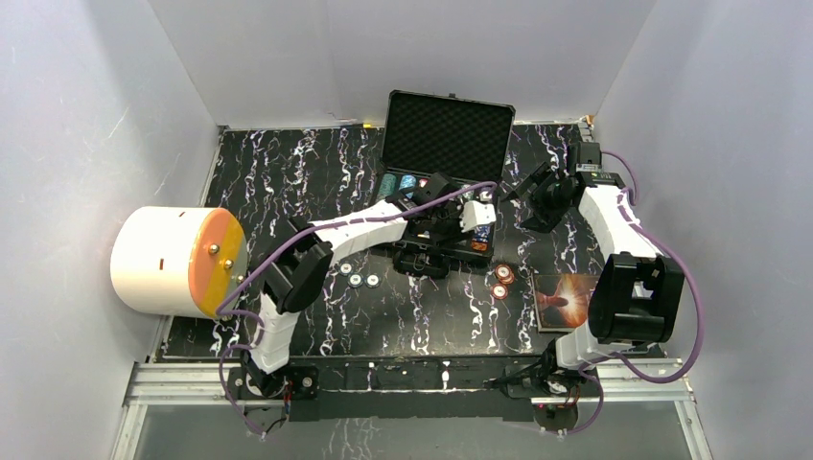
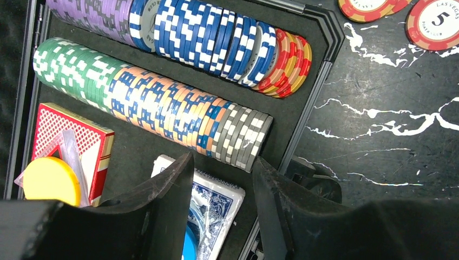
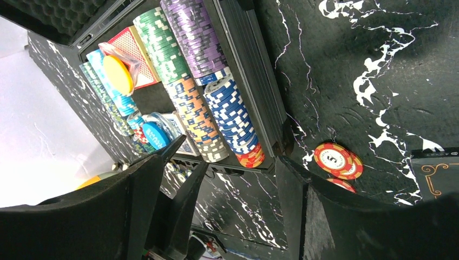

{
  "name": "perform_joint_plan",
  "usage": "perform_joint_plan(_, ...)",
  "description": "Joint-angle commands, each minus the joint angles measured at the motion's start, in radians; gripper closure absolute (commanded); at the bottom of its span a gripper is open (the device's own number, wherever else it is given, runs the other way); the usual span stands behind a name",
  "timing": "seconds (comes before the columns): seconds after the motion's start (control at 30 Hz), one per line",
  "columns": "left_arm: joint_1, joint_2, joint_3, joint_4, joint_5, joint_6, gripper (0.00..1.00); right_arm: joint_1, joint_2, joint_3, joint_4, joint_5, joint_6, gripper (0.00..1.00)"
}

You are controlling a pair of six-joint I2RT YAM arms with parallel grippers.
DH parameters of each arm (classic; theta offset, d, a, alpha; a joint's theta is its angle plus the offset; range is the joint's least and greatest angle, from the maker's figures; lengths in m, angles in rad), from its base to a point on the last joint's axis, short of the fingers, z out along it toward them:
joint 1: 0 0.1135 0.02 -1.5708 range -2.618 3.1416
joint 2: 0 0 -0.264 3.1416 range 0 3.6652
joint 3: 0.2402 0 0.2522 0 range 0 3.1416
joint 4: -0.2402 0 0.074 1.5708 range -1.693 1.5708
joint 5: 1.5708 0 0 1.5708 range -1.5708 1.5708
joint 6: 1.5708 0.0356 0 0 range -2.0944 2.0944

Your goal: Pack up texas hold em set

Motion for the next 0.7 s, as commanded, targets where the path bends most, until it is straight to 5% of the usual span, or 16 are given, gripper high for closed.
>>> perform_joint_plan(0.0,0.002,-0.062,-0.011,0.015,0.018,-0.015,0.56,-0.008,-0.017,0.002,0.014,-0.007,-0.033,0.17)
perform_joint_plan(0.33,0.069,-0.250,-0.119,0.180,0.113,-0.293,0.38,-0.003,-0.055,-0.021,-0.037,0.138,-0.124,0.19)
perform_joint_plan(0.57,0.132,-0.388,-0.267,0.381,-0.097,-0.688,0.23,0.033,-0.068,-0.006,-0.173,0.349,-0.227,0.20)
perform_joint_plan(0.67,0.166,-0.443,-0.356,0.476,-0.201,-0.909,0.07,0.091,-0.056,-0.039,-0.205,0.384,-0.250,0.20)
